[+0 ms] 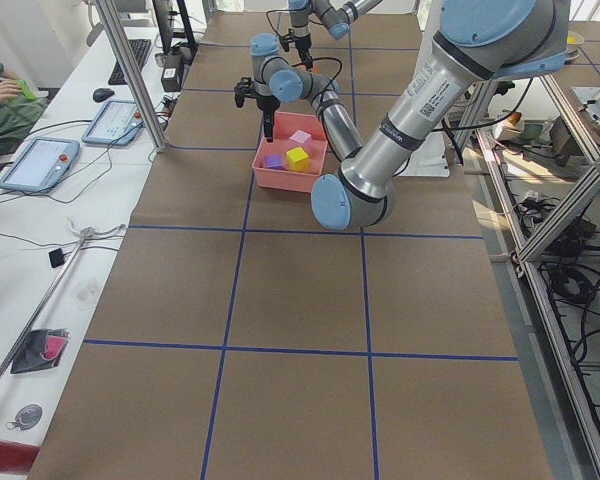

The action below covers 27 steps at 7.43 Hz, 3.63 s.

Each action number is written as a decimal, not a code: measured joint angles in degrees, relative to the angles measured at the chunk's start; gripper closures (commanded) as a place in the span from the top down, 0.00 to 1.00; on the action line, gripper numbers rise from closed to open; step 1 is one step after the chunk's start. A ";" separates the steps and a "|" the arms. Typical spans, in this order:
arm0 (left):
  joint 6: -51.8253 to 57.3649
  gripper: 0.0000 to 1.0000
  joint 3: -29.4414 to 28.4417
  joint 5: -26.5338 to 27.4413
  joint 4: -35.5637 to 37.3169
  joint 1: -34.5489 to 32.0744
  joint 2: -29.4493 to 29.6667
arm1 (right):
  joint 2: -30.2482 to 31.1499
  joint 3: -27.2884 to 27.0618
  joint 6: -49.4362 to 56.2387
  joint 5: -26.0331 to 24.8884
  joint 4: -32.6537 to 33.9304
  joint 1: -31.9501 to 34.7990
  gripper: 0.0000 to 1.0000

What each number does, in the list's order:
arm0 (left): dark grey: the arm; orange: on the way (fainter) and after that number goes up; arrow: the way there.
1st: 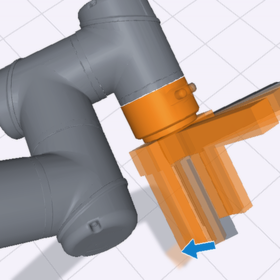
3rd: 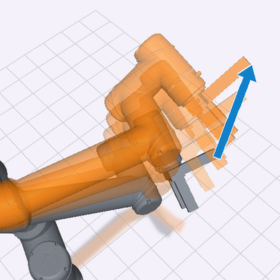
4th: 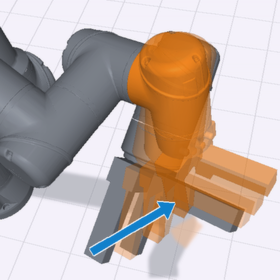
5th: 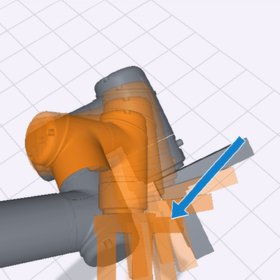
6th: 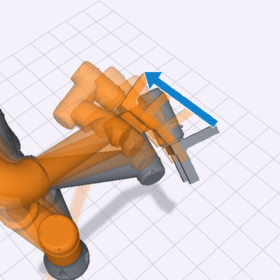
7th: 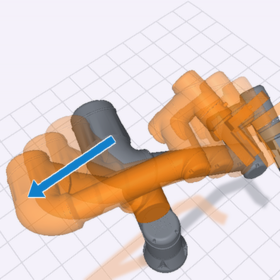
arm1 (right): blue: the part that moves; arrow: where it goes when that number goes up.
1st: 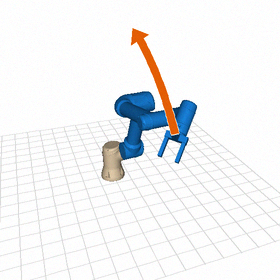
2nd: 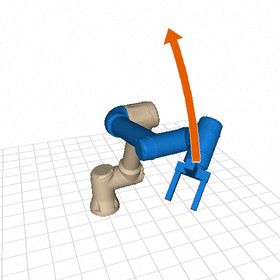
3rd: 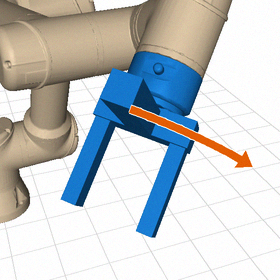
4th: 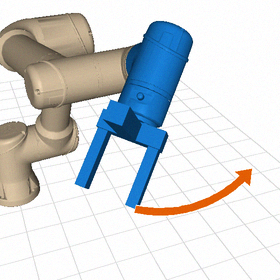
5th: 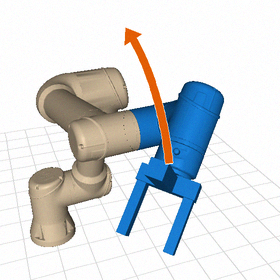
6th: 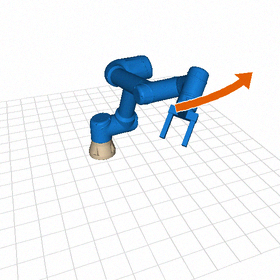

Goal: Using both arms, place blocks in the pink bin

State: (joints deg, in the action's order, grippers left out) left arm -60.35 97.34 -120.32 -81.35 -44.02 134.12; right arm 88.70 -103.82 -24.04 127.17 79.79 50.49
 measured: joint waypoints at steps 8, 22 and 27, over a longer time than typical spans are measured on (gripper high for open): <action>37.16 1.00 10.54 -4.84 1.12 -18.84 -22.06 | -37.37 -2.36 -26.63 7.01 25.62 -0.15 0.00; 46.63 1.00 9.08 -3.00 -2.04 -28.17 -31.85 | -40.21 -7.57 -27.12 -7.77 34.47 -3.66 1.00; 51.19 1.00 9.19 -3.23 -4.31 -35.23 -40.85 | -21.49 -9.52 1.70 2.69 36.53 17.57 1.00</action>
State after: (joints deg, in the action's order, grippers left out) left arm -9.17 106.53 -123.56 -85.66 -79.25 93.27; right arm 67.20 -113.34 -22.34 129.86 116.32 68.05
